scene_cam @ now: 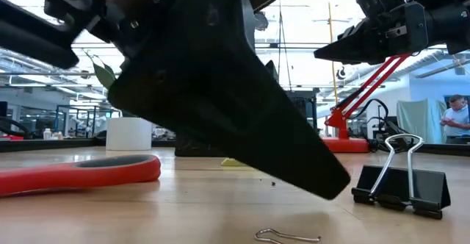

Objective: Pick and place office supplies into organizer
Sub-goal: Put the black binder clip into the black desk organizer

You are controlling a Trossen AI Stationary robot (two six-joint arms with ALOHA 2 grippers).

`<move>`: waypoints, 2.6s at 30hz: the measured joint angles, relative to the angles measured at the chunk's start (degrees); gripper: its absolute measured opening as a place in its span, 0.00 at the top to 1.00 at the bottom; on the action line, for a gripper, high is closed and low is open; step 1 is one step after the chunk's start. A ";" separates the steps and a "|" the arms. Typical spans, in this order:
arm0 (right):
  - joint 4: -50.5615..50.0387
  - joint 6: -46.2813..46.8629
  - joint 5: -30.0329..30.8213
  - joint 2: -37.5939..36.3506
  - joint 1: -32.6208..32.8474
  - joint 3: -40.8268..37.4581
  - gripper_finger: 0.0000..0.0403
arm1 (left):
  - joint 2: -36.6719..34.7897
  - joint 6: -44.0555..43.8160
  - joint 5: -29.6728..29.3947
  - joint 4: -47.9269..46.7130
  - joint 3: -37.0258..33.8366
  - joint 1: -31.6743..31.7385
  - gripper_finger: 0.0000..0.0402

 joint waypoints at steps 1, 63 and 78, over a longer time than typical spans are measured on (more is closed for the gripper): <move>-0.04 0.21 0.00 0.00 0.00 0.00 1.00 | 0.00 -0.16 0.02 0.12 0.00 0.07 0.48; -0.24 -0.74 0.09 -0.02 -0.04 -0.07 1.00 | 2.62 6.83 12.31 14.77 -0.02 7.73 0.49; -0.24 -0.76 0.09 -0.02 -0.04 -0.07 1.00 | 3.76 7.53 12.81 15.86 0.00 7.59 0.49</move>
